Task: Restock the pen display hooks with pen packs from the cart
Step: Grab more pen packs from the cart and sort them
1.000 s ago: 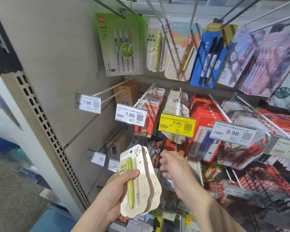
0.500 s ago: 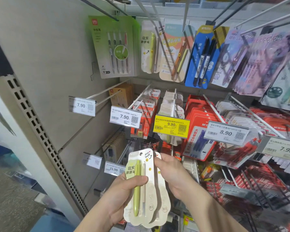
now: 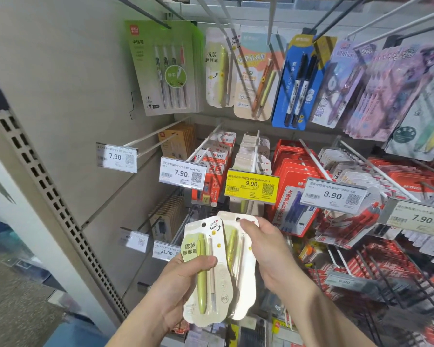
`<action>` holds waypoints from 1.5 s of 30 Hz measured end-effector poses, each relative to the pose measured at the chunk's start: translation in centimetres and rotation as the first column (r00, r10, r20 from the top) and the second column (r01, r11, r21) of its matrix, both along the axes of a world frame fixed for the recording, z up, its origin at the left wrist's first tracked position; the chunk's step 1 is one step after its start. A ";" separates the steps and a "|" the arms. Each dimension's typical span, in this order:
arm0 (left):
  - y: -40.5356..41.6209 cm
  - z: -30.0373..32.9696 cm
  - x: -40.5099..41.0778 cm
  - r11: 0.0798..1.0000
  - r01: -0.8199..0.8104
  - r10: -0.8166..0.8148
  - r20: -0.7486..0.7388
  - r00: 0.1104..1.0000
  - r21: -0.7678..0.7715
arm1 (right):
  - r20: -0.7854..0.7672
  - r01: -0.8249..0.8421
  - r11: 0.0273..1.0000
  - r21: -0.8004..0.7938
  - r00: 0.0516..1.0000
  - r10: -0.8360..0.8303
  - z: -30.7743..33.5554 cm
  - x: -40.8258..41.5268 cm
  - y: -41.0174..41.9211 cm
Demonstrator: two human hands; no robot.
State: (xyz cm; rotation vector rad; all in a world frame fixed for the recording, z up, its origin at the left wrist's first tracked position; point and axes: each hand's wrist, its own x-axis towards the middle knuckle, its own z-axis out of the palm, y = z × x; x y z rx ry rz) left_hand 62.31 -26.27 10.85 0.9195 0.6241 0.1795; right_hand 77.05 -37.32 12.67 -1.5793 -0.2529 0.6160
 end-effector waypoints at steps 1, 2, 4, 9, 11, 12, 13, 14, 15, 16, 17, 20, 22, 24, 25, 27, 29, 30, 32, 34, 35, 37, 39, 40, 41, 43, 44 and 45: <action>0.0 0.1 0.1 1.000 -0.009 0.009 0.000 1.000 0.003 | 0.002 0.031 0.999 0.025 1.000 -0.031 0.1 0.1 -0.1; 0.0 0.1 0.1 1.000 -0.021 0.021 -0.001 1.000 0.003 | 0.010 0.064 0.997 0.050 0.998 -0.064 0.2 0.2 -0.1; 0.1 0.3 0.1 0.999 -0.044 0.044 -0.008 0.999 -0.004 | 0.054 0.104 0.989 0.106 0.992 -0.111 0.7 0.4 -0.2; 0.5 0.1 -0.1 0.993 -0.106 0.103 -0.060 0.993 -0.050 | 0.080 0.148 0.958 0.247 0.982 -0.173 2.2 0.9 -0.9; 0.6 -0.1 -0.2 0.991 -0.125 0.120 -0.084 0.989 -0.054 | 0.113 0.124 0.954 0.273 0.981 -0.160 2.6 1.0 -1.1; 0.7 -0.2 -0.3 0.990 -0.130 0.124 -0.093 0.988 -0.053 | 0.127 0.120 0.953 0.280 0.979 -0.161 2.7 1.0 -1.2; 0.7 -0.3 -0.3 0.989 -0.133 0.128 -0.097 0.987 -0.056 | 0.136 0.116 0.950 0.289 0.978 -0.161 2.9 1.0 -1.2; 0.7 -0.3 -0.3 0.988 -0.137 0.131 -0.096 0.987 -0.063 | 0.140 0.110 0.949 0.296 0.978 -0.157 3.0 0.9 -1.3; 0.8 -0.3 -0.3 0.987 -0.140 0.133 -0.092 0.987 -0.073 | 0.145 0.097 0.948 0.302 0.978 -0.147 3.1 0.9 -1.3; 0.8 -0.3 -0.4 0.987 -0.141 0.134 -0.088 0.987 -0.080 | 0.155 0.086 0.949 0.303 0.978 -0.138 3.1 0.9 -1.3; 0.8 -0.3 -0.4 0.986 -0.140 0.133 -0.085 0.987 -0.085 | 0.167 0.075 0.950 0.303 0.977 -0.130 3.2 0.8 -1.3; 1.1 -0.3 -0.6 0.986 -0.139 0.130 -0.091 0.987 -0.092 | 0.196 0.047 0.948 0.314 0.974 -0.113 3.5 0.6 -1.1; 1.3 -0.3 -0.7 0.985 -0.142 0.133 -0.095 0.987 -0.096 | 0.221 0.045 0.943 0.329 0.967 -0.123 3.8 0.4 -0.8; 1.4 -0.3 -0.9 0.985 -0.144 0.135 -0.096 0.986 -0.094 | 0.239 0.048 0.933 0.356 0.961 -0.140 4.1 0.3 -0.5; 1.4 -0.3 -0.9 0.985 -0.144 0.135 -0.098 0.986 -0.091 | 0.246 0.047 0.928 0.370 0.958 -0.147 4.2 0.3 -0.3; 1.5 -0.3 -1.1 0.986 -0.144 0.135 -0.109 0.985 -0.081 | 0.266 0.046 0.922 0.386 0.951 -0.159 4.3 0.3 0.0; 1.6 -0.3 -1.3 0.986 -0.148 0.139 -0.121 0.983 -0.075 | 0.261 0.056 0.911 0.408 0.949 -0.175 4.4 0.4 0.3; 1.7 -0.2 -1.3 0.986 -0.151 0.141 -0.124 0.982 -0.075 | 0.250 0.065 0.904 0.422 0.950 -0.185 4.5 0.4 0.5; 2.0 -0.2 -1.5 0.984 -0.159 0.149 -0.127 0.981 -0.074 | 0.251 0.073 0.895 0.439 0.947 -0.200 4.6 0.4 0.7; 2.2 -0.1 -1.6 0.983 -0.168 0.158 -0.125 0.979 -0.071 | 0.278 0.078 0.894 0.440 0.935 -0.219 4.6 0.4 0.8; 2.4 -0.1 -1.5 0.983 -0.170 0.161 -0.122 0.979 -0.068 | 0.288 0.087 0.895 0.437 0.929 -0.231 4.4 0.4 0.9; 2.5 0.0 -1.5 0.983 -0.170 0.162 -0.114 0.980 -0.071 | 0.288 0.115 0.894 0.434 0.922 -0.258 4.2 0.5 1.0; 2.6 0.0 -1.5 0.983 -0.168 0.159 -0.110 0.981 -0.080 | 0.278 0.139 0.890 0.434 0.919 -0.279 4.2 0.7 1.2; 2.7 0.0 -1.5 0.983 -0.167 0.158 -0.110 0.981 -0.080 | 0.275 0.147 0.889 0.434 0.918 -0.286 4.2 0.8 1.3; 2.7 0.0 -1.6 0.983 -0.167 0.158 -0.110 0.981 -0.080 | 0.274 0.151 0.887 0.436 0.917 -0.291 4.3 0.9 1.4; 2.8 -0.1 -1.6 0.983 -0.167 0.158 -0.108 0.981 -0.080 | 0.277 0.155 0.888 0.432 0.915 -0.294 4.2 1.1 1.6; 2.8 -0.1 -1.7 0.983 -0.167 0.158 -0.109 0.981 -0.078 | 0.280 0.157 0.892 0.425 0.914 -0.294 4.2 1.2 1.6; 2.8 -0.1 -1.7 0.983 -0.167 0.159 -0.110 0.981 -0.076 | 0.281 0.158 0.895 0.418 0.914 -0.293 4.2 1.3 1.7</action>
